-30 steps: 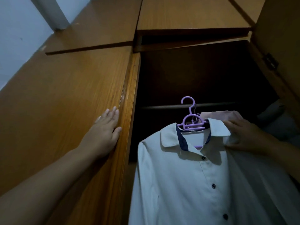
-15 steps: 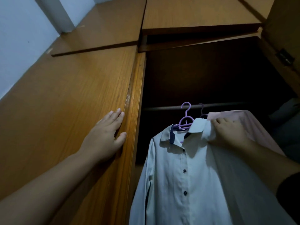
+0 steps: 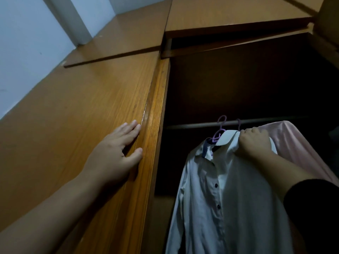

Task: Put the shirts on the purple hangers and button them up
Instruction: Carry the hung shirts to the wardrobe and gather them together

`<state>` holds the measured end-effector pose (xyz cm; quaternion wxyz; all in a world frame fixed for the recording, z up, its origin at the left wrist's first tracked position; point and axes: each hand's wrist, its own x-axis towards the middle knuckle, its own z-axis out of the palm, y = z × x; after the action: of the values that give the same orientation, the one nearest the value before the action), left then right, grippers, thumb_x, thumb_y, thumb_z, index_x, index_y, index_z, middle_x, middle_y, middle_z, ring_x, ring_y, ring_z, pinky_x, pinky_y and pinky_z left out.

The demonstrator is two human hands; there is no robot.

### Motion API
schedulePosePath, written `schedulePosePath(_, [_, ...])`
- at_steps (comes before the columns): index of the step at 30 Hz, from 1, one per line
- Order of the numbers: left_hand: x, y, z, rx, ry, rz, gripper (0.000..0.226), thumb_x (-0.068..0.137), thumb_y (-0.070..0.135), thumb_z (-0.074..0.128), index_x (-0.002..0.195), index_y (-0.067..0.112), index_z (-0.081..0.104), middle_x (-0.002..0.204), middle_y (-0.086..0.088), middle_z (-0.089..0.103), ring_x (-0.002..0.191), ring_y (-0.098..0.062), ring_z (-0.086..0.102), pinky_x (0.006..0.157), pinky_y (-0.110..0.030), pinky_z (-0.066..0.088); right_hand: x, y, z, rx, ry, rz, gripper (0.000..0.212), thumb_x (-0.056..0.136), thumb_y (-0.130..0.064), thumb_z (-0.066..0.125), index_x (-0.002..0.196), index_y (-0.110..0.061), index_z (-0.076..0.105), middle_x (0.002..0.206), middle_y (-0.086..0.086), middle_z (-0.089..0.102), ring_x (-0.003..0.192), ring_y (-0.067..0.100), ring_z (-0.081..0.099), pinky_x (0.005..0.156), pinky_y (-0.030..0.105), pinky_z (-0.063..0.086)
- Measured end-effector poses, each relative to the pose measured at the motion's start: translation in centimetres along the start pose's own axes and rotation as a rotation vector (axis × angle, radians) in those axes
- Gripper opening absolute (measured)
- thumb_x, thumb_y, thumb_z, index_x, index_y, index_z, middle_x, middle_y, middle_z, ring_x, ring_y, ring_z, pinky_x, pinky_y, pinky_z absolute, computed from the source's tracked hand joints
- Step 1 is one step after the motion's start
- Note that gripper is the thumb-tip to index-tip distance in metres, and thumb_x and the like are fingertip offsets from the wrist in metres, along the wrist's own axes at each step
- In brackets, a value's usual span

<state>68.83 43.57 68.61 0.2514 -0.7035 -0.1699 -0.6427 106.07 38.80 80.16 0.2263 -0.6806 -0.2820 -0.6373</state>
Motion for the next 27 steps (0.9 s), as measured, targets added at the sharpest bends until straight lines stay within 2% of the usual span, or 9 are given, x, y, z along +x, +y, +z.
schedulePosePath(4, [0.0,-0.2,0.1,-0.007,0.019,0.014,0.071,0.067,0.069,0.027,0.135,0.049,0.020,0.140,0.039,0.012,0.135,0.014,0.007,0.109,-0.024,0.018,1.1,-0.3,0.7,-0.017,0.008,0.010,0.044,0.085,-0.040,0.052,0.122,-0.016,0.051,0.119,0.001,0.056,0.109,0.021,0.048,0.081,0.033,0.035])
schedulePosePath(10, [0.0,-0.6,0.2,0.002,0.035,0.030,0.068,0.067,0.070,0.029,0.133,0.053,0.021,0.135,0.046,0.011,0.130,0.022,0.006,0.102,-0.015,0.016,1.5,0.0,1.4,-0.034,-0.008,-0.027,0.045,0.084,-0.042,0.054,0.123,-0.019,0.051,0.123,0.000,0.056,0.114,0.021,0.047,0.087,0.033,0.036])
schedulePosePath(16, [0.1,-0.8,0.2,-0.011,0.036,0.030,0.070,0.067,0.069,0.032,0.134,0.051,0.025,0.136,0.045,0.014,0.133,0.018,0.010,0.107,-0.018,0.015,0.7,0.6,2.5,-0.098,-0.009,-0.120,0.070,0.078,-0.055,0.058,0.136,-0.020,0.039,0.134,0.001,0.047,0.126,0.022,0.040,0.097,0.034,0.035])
schedulePosePath(17, [0.1,-0.8,0.2,-0.014,0.037,0.035,0.070,0.067,0.069,0.032,0.134,0.051,0.025,0.136,0.045,0.014,0.133,0.018,0.010,0.106,-0.016,0.015,0.5,0.7,2.5,-0.101,-0.012,-0.133,0.072,0.078,-0.056,0.058,0.137,-0.020,0.038,0.136,0.001,0.045,0.127,0.023,0.039,0.098,0.034,0.035])
schedulePosePath(20, [0.0,-0.9,0.2,-0.025,0.040,0.045,0.068,0.067,0.069,0.033,0.132,0.053,0.026,0.136,0.046,0.015,0.130,0.021,0.010,0.094,0.002,0.011,0.2,1.4,2.4,-0.128,-0.018,-0.184,0.072,0.079,-0.057,0.057,0.139,-0.024,0.036,0.139,0.000,0.042,0.129,0.023,0.038,0.099,0.033,0.034])
schedulePosePath(22, [0.0,-0.9,0.3,-0.033,0.037,0.045,0.067,0.067,0.069,0.033,0.132,0.053,0.026,0.136,0.046,0.016,0.129,0.022,0.009,0.088,0.007,0.012,0.0,2.0,2.3,-0.124,-0.022,-0.204,0.068,0.081,-0.055,0.057,0.139,-0.026,0.037,0.140,-0.001,0.040,0.127,0.022,0.040,0.096,0.032,0.036])
schedulePosePath(25, [0.0,-0.9,0.2,-0.033,0.033,0.041,0.068,0.067,0.070,0.033,0.132,0.054,0.025,0.135,0.047,0.015,0.129,0.022,0.009,0.089,0.006,0.013,-0.2,3.0,2.4,-0.145,0.011,-0.236,0.062,0.082,-0.052,0.055,0.137,-0.026,0.039,0.141,-0.001,0.040,0.122,0.020,0.044,0.091,0.030,0.038])
schedulePosePath(27, [0.0,-0.8,0.1,-0.032,0.027,0.041,0.065,0.066,0.071,0.032,0.129,0.057,0.023,0.134,0.047,0.014,0.130,0.020,0.010,0.096,-0.002,0.015,-0.3,3.9,2.5,-0.148,0.018,-0.233,0.063,0.082,-0.051,0.054,0.137,-0.024,0.039,0.142,-0.001,0.039,0.121,0.019,0.046,0.089,0.029,0.039])
